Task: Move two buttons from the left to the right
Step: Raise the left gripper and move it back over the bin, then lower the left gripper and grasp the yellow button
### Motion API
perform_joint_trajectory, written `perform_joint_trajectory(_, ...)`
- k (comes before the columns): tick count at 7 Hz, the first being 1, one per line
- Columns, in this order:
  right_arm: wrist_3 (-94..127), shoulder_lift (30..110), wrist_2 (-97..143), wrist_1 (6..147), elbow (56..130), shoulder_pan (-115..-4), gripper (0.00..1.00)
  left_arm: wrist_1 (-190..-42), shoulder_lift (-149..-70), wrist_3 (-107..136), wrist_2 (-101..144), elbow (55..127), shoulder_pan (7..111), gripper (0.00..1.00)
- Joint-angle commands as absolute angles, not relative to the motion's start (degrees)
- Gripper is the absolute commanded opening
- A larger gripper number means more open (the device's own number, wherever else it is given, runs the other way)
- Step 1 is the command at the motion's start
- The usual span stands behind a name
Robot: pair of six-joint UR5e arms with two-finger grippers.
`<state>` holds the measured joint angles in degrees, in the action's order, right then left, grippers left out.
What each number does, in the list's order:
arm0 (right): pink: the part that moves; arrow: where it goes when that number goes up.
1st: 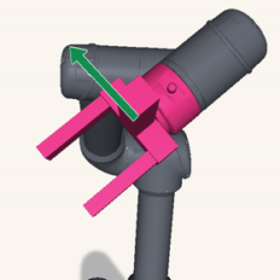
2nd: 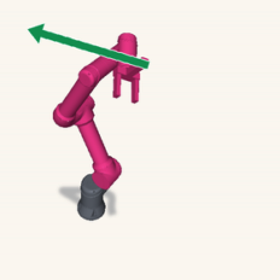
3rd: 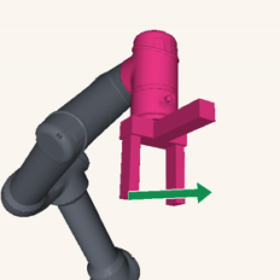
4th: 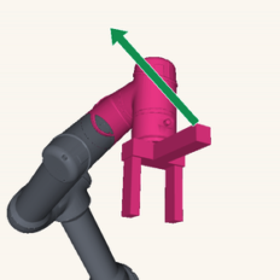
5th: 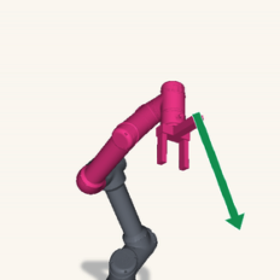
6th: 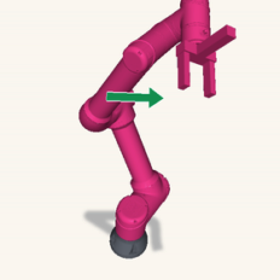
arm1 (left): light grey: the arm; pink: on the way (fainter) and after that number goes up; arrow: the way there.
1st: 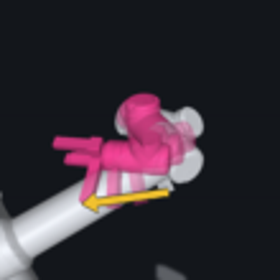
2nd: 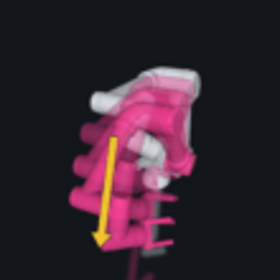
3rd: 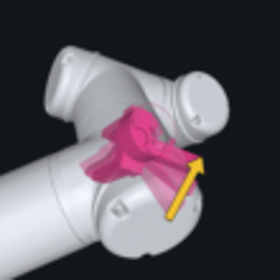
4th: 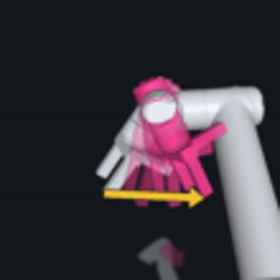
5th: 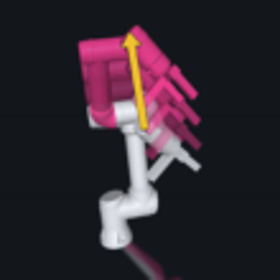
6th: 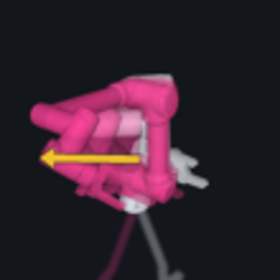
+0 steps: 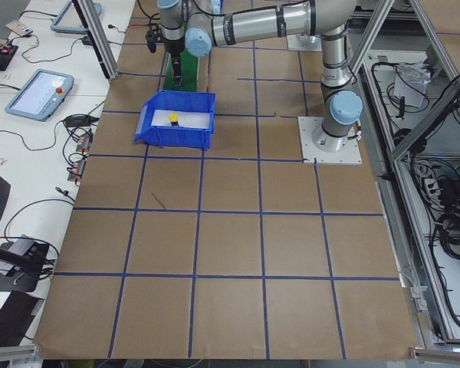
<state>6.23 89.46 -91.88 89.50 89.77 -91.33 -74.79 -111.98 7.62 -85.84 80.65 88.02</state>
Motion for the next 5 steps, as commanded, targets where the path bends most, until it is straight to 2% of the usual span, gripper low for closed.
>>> perform_joint_trajectory(1,4.8,89.2,-91.9,90.0,89.7,-91.3,1.00,-75.2,-115.9,5.1,-85.2,80.3,82.4,1.00)
perform_joint_trajectory(5,4.9,89.3,-91.9,90.1,89.6,-91.1,1.00,-72.4,-120.4,5.5,-86.0,82.4,80.2,1.00)
